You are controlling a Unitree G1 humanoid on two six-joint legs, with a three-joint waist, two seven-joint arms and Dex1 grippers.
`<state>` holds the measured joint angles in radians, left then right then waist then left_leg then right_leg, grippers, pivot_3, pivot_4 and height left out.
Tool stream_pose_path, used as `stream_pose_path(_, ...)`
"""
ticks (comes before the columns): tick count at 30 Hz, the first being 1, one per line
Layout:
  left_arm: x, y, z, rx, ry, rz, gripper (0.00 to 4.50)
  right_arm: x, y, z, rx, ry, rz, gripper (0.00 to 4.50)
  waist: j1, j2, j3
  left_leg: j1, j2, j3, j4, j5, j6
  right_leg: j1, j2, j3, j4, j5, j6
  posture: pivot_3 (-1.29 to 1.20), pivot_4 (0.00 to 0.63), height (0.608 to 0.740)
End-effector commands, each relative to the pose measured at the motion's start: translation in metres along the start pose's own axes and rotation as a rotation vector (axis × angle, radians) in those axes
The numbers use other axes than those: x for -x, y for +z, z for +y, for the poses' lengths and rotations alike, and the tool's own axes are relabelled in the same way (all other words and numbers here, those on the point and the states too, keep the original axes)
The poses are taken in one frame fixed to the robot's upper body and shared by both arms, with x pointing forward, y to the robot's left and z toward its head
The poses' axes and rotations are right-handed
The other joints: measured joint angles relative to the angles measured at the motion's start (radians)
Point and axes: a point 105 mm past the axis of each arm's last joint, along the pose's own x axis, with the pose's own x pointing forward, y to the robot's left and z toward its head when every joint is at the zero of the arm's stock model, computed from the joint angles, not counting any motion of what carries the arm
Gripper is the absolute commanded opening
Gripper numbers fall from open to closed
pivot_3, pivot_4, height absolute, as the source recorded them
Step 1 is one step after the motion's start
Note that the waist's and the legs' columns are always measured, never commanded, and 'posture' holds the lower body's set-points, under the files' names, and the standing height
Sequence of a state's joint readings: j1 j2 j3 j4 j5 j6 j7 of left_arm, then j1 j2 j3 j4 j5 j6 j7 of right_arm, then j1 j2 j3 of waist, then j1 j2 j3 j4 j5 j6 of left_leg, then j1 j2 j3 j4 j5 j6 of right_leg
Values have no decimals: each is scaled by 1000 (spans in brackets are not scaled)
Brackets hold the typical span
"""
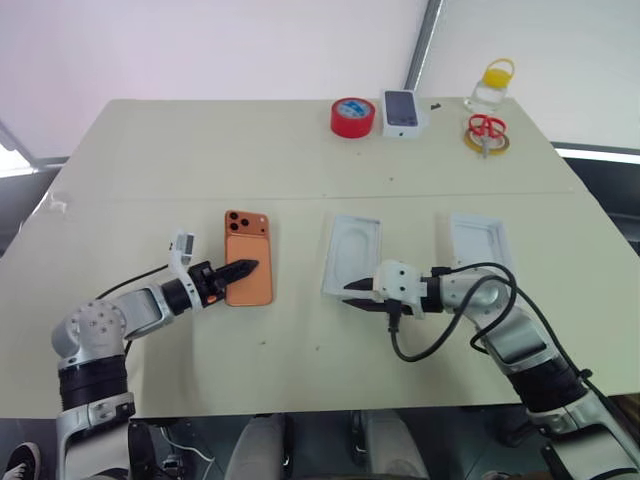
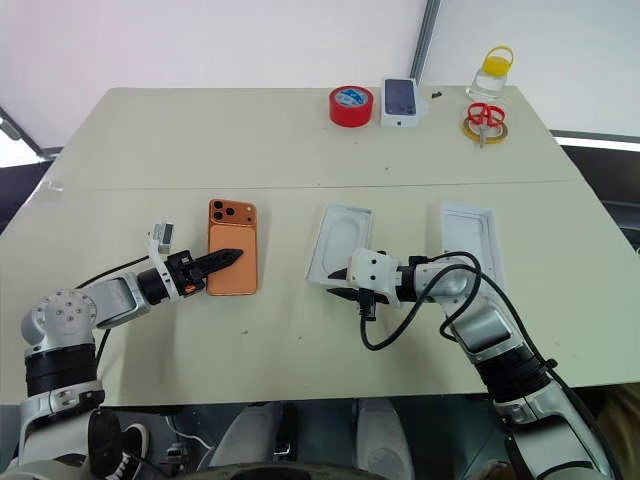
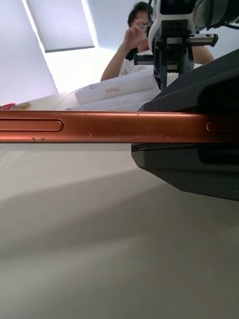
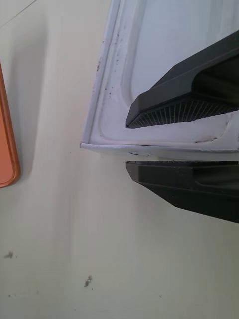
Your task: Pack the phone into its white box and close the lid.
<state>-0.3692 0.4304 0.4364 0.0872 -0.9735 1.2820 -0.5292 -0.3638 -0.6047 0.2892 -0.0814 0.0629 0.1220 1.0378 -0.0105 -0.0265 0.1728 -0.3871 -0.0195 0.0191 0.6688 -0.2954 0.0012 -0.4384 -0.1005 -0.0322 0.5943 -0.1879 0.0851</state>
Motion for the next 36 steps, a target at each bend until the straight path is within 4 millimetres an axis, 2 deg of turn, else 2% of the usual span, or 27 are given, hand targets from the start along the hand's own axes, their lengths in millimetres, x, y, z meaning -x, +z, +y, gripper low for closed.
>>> stream_pose_path(1, 0, 9, -16, -49, -57, -18, 0, 0, 7, 2, 13, 7, -28, 1109, 0, 0, 0, 0, 0, 0, 0, 0, 0, 0, 0, 0, 0, 0, 0, 0, 150, 740)
stream_pose_path(7, -1, 18, -13, -66, -40, -25, 0, 0, -2, 6, 7, 30, 17, 1109, 0, 0, 0, 0, 0, 0, 0, 0, 0, 0, 0, 0, 0, 0, 1, 0, 150, 740)
stream_pose_path(11, -4, 19, -19, -72, -58, -11, 0, -1, -1, 6, 8, 25, 12, 58, 0, 0, 0, 0, 0, 0, 0, 0, 0, 0, 0, 0, 0, 0, 1, 0, 150, 740)
stream_pose_path(13, -6, 20, -20, -68, -65, -18, 0, -1, 2, 7, 11, 28, 4, 58, 0, 0, 0, 0, 0, 0, 0, 0, 0, 0, 1, 0, 0, 0, 1, 0, 150, 740)
stream_pose_path(20, -16, 23, -27, -66, -80, -26, 0, -5, 36, 9, 31, 45, -146, 58, 0, 0, 0, 0, 0, -1, 0, 0, 0, 0, 1, 0, 1, 1, 1, 0, 150, 740)
stream_pose_path(22, -23, 29, -33, -62, -95, -52, 0, -10, 43, 7, 27, 42, -175, 58, 0, 0, 0, 0, 0, -1, 0, 0, 0, 0, 1, 0, 1, 1, 1, 0, 150, 740)
stream_pose_path(28, -42, 34, -62, -49, -185, -58, 0, -26, 38, 9, 41, 53, -135, 58, 1, 0, 0, 0, 0, -1, 2, 0, -1, 1, 1, 0, 1, 1, 1, 0, 150, 740)
stream_pose_path(31, -41, 40, -61, -41, -175, -70, 0, -30, 36, 11, 69, 47, -125, 873, -3, 0, 0, 0, 0, -1, 1, 0, -1, 1, 1, 0, 1, 1, 1, 0, 150, 740)
stream_pose_path(35, -41, 37, -61, -50, -174, -50, 0, -30, 43, 10, 76, 33, -148, 2862, -2, 0, 0, 1, 0, -1, 1, 1, -2, 1, 2, 0, 2, 1, 1, 0, 150, 740)
stream_pose_path(36, -41, 36, -62, -54, -174, -42, 0, -30, 44, 9, 76, 28, -155, 2862, -1, 0, 0, 0, 0, -1, 1, 1, -2, 1, 2, 0, 2, 1, 1, 0, 150, 740)
